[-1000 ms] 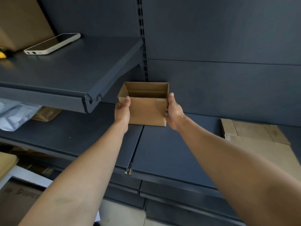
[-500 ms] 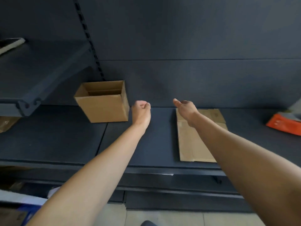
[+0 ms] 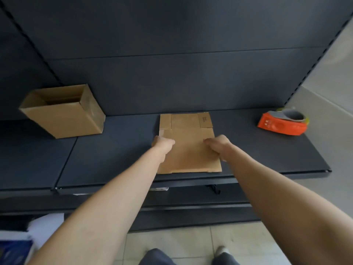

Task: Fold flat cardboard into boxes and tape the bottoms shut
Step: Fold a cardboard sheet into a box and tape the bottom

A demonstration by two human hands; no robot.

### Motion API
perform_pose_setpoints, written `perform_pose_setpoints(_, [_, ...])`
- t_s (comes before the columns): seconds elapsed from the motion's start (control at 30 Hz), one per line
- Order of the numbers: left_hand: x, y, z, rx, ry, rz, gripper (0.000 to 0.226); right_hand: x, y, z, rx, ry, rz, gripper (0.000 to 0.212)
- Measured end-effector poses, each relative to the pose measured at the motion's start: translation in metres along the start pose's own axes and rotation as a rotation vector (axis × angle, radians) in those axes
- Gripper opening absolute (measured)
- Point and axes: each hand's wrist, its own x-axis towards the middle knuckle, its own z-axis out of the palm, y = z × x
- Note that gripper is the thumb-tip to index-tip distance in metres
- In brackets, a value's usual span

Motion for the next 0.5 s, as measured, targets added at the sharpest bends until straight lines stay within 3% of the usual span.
perform_pose_setpoints(0.13, [-0.010, 0.001, 0.010, -0.065, 0.001, -0.039, 0.058, -0.002, -0.001, -0.018, 0.128, -0.032, 0.006, 0.041])
perform_pose_setpoints(0.27, [-0.031, 0.013, 0.026, -0.176, -0.059, -0.052, 0.050, -0.009, -0.018, -0.056, 0.066, 0.053, -0.090, 0.025])
perform_pose_setpoints(0.37, [-0.057, 0.038, 0.046, -0.191, -0.112, -0.029, 0.048, -0.015, -0.041, -0.095, 0.014, 0.075, -0.235, 0.035])
perform_pose_setpoints(0.5, [-0.080, 0.083, 0.074, -0.166, -0.058, 0.109, 0.066, -0.022, -0.065, -0.142, -0.206, 0.127, -0.471, 0.042])
